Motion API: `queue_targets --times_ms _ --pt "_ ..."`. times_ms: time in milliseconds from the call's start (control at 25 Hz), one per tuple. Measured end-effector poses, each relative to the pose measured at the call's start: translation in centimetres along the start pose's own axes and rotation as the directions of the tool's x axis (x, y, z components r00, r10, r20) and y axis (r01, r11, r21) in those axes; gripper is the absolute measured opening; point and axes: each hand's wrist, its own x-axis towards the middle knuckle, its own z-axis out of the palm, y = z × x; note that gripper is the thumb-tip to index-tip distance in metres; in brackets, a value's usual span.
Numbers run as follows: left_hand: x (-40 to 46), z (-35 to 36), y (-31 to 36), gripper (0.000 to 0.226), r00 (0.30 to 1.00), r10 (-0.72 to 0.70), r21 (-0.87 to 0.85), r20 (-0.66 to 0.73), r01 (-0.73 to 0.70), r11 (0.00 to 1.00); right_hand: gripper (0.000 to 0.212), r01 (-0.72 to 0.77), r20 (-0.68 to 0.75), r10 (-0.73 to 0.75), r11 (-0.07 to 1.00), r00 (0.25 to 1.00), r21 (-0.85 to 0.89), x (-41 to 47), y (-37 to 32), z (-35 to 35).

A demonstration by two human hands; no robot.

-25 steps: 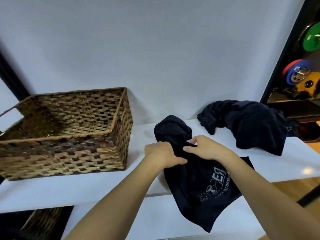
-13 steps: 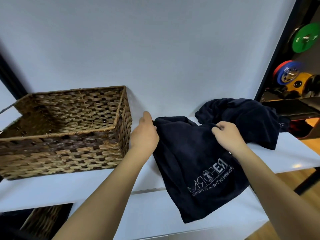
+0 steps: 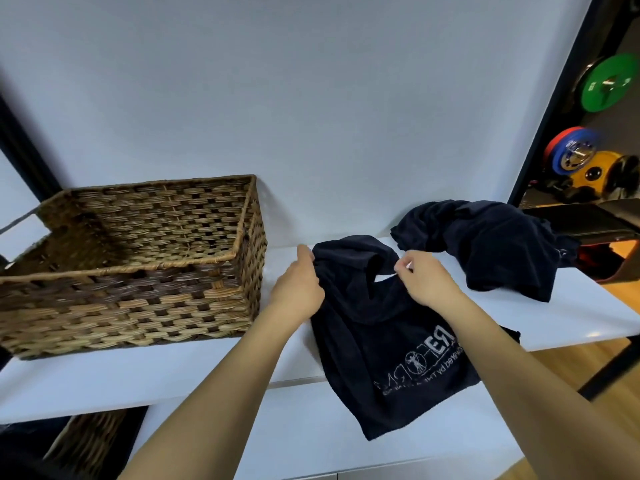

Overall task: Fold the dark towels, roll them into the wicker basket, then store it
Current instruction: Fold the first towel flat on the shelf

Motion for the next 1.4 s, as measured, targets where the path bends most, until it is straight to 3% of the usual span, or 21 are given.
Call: queue_targets --times_ms 40,120,200,320,440,560,680,760,880,960,1040,1120,1160,1200,1280,1360,1400 --pt "0.1 -1.0 0.2 0.037 0.999 0.002 0.015 -0.044 -0.002 1.0 0.012 0.03 -0.109 -0.016 0.992 0.994 0.125 0.3 -0.2 -0.7" --pt "0.2 -2.7 0.7 0.037 0.999 -0.037 0.259 0.04 0.025 0.966 0.004 0.088 -0.2 -0.053 0.982 0.978 0.168 0.8 0.0 -1.8" --pt "0.3 -2.8 1.2 0.036 0.991 -0.068 0.428 0.117 0.011 0.904 0.012 0.138 -0.078 -0.136 0.99 0.988 0.022 0.6 1.2 -2.0" --pt "1.4 -0.6 2.5 0.036 0.97 0.242 0.195 0.01 -0.239 0.951 0.027 0.178 0.186 -0.158 0.98 0.97 -0.093 -1.5 2.7 -1.3" --pt "3.8 2.6 4.7 0.037 0.886 0.46 0.034 0.057 -0.462 0.886 0.036 0.15 0.254 -0.126 0.986 0.959 -0.075 -3.5 4.2 -1.2" --pt "6.6 4.8 6.7 0.048 0.883 0.433 0.237 0.18 -0.466 0.852 0.044 0.181 0.199 -0.142 0.965 0.97 -0.192 -5.2 6.4 -1.9" --pt "9.3 6.3 8.1 0.05 0.911 0.355 0.483 0.209 -0.412 0.773 0.021 0.185 0.155 -0.143 0.933 0.978 -0.307 -6.6 8.3 -3.4" --pt "10.5 7.2 8.6 0.038 0.928 0.329 0.547 0.175 -0.369 0.751 0.01 0.164 0.124 -0.123 0.899 0.985 -0.405 -7.2 8.5 -4.1" --pt "11.5 8.0 8.9 0.034 0.947 0.275 0.627 0.167 -0.317 0.712 0.016 0.11 0.065 -0.089 0.8 0.994 -0.589 -7.2 8.1 -4.3" --pt "11.9 7.8 8.8 0.028 0.934 0.331 0.635 0.133 -0.337 0.695 0.018 0.026 0.015 -0.021 0.834 1.0 -0.552 -7.0 7.5 -4.9" --pt "11.9 6.7 8.7 0.02 0.932 0.363 0.455 0.022 -0.332 0.826 0.015 -0.012 -0.064 -0.019 0.892 0.998 -0.452 -6.4 6.6 -5.4" --pt "11.9 3.9 9.3 0.018 0.956 0.268 0.0 -0.117 -0.27 0.963 0.01 -0.002 -0.167 -0.037 0.973 0.985 -0.229 -4.8 5.6 -6.0" --pt "12.2 1.8 9.7 0.015 0.966 0.195 -0.239 -0.167 -0.232 0.943 0.009 0.035 -0.22 -0.047 0.998 0.974 -0.06 -3.7 4.7 -6.4" --pt "12.5 -0.7 10.2 0.012 0.972 0.121 -0.453 -0.203 -0.203 0.868 0.011 0.095 -0.277 -0.063 0.99 0.959 0.104 -2.7 3.5 -7.0" --pt "12.2 -6.2 10.9 0.01 0.965 -0.009 -0.779 -0.261 -0.205 0.593 0.018 0.253 -0.404 -0.098 0.902 0.909 0.349 -1.3 0.3 -8.6" --pt "10.9 -10.7 11.3 0.009 0.951 -0.075 -0.909 -0.301 -0.262 0.323 0.023 0.388 -0.509 -0.091 0.763 0.856 0.517 -0.9 -2.8 -10.2" --pt "10.2 -12.1 11.2 0.009 0.946 -0.093 -0.925 -0.309 -0.277 0.26 0.024 0.427 -0.538 -0.069 0.695 0.84 0.578 -0.7 -3.7 -10.5"
